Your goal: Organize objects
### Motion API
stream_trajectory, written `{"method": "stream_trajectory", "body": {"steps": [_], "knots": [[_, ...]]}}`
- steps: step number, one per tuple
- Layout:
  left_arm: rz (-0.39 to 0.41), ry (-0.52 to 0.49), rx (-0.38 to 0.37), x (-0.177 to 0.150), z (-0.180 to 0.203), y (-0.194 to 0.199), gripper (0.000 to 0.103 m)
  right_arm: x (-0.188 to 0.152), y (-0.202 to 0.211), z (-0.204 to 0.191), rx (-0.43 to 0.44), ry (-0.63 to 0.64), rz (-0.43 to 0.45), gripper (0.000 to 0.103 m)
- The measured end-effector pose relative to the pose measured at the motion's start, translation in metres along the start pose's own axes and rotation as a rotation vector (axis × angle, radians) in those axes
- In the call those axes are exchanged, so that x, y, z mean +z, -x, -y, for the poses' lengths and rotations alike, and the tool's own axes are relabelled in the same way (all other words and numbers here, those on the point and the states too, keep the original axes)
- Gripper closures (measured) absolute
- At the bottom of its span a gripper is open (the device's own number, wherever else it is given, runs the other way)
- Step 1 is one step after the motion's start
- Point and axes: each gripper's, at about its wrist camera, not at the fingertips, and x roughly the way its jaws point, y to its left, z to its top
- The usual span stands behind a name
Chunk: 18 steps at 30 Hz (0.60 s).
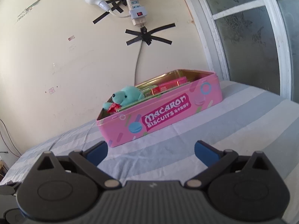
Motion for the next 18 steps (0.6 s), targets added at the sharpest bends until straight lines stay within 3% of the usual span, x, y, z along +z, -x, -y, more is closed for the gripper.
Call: {"method": "stream_trajectory", "body": {"steps": [18], "knots": [[0.010,0.066,0.070,0.003,-0.014,0.004,0.000,0.001,0.005,0.001,0.006,-0.011,0.022,0.000]]}}
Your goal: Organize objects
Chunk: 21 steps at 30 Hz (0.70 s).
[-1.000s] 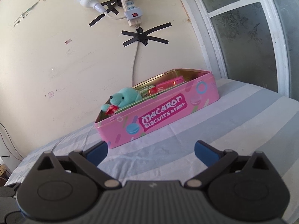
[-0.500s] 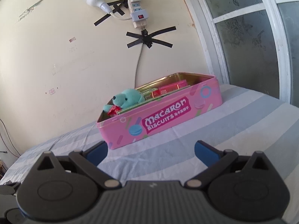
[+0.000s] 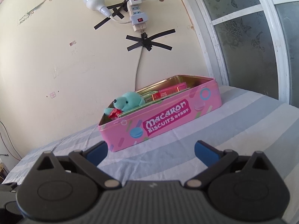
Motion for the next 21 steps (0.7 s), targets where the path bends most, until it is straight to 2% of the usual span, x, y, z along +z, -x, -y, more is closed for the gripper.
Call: {"method": "stream_trajectory", "body": {"steps": [9,18,21], "knots": [[0.008,-0.006,0.031,0.0009,-0.0013,0.0012,0.000,0.0005,0.0021,-0.0003,0.004,-0.006,0.002,0.000],[0.017,-0.020,0.109,0.0027,-0.0025,0.0014,0.000,0.0014,0.0031,-0.0023,0.007,-0.009,0.006,0.000],[0.006,-0.011,0.104,0.0031,-0.0047,0.0008,0.000,0.0014,0.0029,-0.0022,0.007,-0.011,0.004,0.000]]}}
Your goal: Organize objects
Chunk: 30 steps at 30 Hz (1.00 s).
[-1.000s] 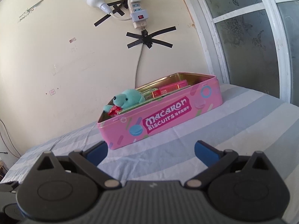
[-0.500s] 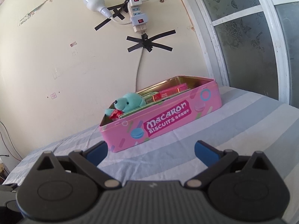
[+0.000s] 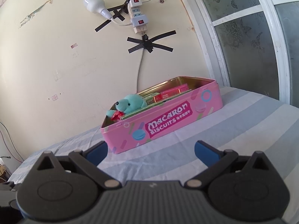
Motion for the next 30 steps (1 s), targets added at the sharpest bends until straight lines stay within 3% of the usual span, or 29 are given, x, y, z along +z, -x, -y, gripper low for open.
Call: {"method": "stream_trajectory", "body": {"steps": [9,30], "knots": [[-0.060,0.024,-0.031,-0.0020,-0.0035,-0.0074,0.000,-0.0005,-0.0022,0.0015,0.001,-0.002,-0.009,0.000],[-0.085,-0.001,-0.072,-0.0056,0.0014,-0.0106,0.000,-0.0032,-0.0044,0.0038,-0.001,-0.012,-0.022,0.000]]}}
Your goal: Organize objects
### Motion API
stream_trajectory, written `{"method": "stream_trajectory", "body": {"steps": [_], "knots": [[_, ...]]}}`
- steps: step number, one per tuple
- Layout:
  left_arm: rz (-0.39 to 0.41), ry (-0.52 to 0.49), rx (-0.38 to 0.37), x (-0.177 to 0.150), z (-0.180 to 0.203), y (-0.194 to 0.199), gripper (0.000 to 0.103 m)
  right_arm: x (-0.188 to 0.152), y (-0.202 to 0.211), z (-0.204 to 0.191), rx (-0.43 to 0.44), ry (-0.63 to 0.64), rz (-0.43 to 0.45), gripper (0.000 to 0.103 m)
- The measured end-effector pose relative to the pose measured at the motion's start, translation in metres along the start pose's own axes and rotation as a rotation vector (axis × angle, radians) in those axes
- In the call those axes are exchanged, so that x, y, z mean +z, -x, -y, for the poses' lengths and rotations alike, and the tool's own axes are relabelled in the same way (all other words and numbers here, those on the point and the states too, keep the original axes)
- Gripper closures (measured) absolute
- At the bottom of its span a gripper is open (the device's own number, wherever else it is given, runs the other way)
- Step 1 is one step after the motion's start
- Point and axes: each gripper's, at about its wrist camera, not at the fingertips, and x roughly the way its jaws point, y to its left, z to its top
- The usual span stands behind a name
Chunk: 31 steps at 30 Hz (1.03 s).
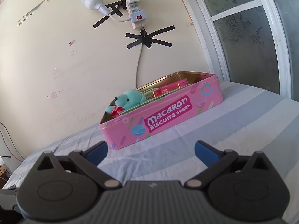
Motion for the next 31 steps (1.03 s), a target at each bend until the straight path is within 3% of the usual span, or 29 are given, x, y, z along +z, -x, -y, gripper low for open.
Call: {"method": "stream_trajectory", "body": {"steps": [31], "knots": [[0.028,-0.020,-0.043,-0.0011,0.0049,0.0044,0.000,-0.0014,-0.0006,0.0014,-0.002,0.001,-0.003,0.000]]}}
